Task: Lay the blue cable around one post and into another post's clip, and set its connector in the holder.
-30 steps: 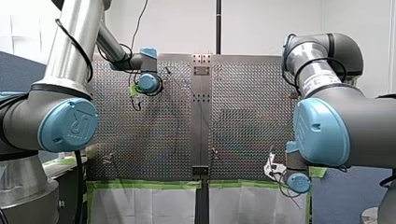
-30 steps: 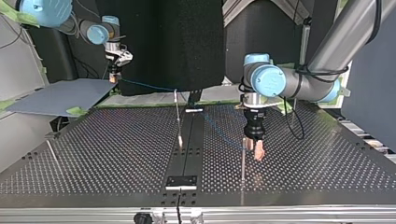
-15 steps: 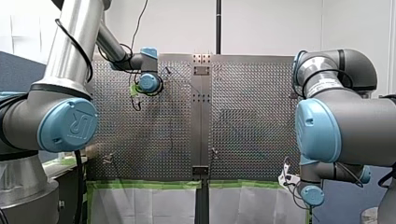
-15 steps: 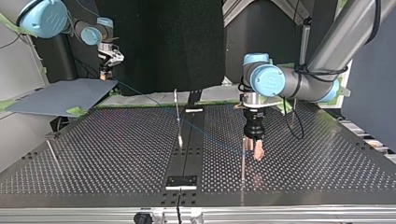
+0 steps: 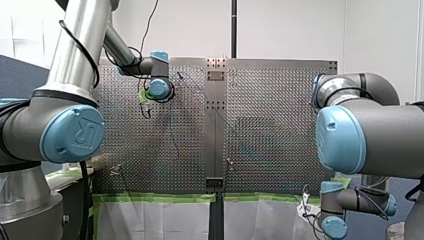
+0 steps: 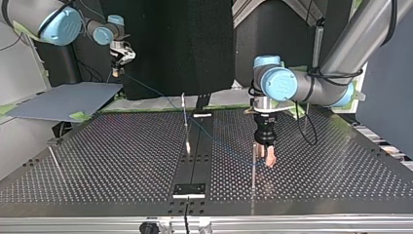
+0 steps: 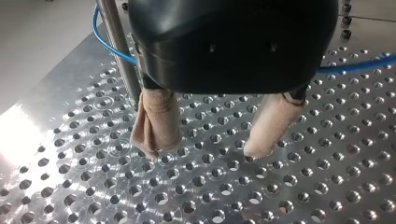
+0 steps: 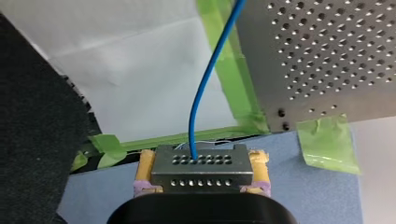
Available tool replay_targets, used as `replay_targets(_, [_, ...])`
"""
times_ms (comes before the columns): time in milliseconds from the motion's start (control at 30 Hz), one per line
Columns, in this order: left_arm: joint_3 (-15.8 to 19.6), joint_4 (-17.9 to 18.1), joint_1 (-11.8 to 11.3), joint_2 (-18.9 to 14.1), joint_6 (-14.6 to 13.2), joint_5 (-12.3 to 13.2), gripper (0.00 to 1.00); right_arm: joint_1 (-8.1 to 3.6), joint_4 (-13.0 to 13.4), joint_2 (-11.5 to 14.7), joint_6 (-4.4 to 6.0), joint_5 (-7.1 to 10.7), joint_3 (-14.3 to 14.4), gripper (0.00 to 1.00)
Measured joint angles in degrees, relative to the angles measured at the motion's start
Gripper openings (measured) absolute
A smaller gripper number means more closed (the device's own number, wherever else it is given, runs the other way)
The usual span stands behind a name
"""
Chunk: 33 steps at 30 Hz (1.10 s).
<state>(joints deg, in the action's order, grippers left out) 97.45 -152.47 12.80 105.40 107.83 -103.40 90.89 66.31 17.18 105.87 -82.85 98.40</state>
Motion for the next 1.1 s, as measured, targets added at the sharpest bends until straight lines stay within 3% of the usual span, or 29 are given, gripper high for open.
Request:
replay_targets(100, [0.0, 0.0, 0.0, 0.0, 0.0, 0.0, 1.0, 0.03, -0.1, -0.3, -0.18, -0.03, -0.1, 0.0])
replay_targets(200, [0.0, 0.0, 0.0, 0.0, 0.0, 0.0, 1.0, 0.13, -0.2, -0.4, -1.05, -0.15, -0.2, 0.0])
replay_targets(400, [0.0, 0.0, 0.0, 0.0, 0.1, 0.0, 1.0, 0.58, -0.6, -0.4, -4.14, 0.4, -0.2, 0.0])
replay_targets(567, [0.0, 0.0, 0.0, 0.0, 0.0, 0.0, 1.0, 1.23, -1.0, -0.3, -6.76, 2.94, -0.2, 0.0])
replay_targets(833, [0.0, 0.0, 0.0, 0.0, 0.0, 0.0, 1.0, 2.9, -1.9, 1.5, -7.33, 7.04, -0.2, 0.0])
replay_targets(1100, [0.0, 0.0, 0.0, 0.0, 0.0, 0.0, 1.0, 4.03, -4.7, 6.3, -7.05, 6.55, 0.6, 0.0])
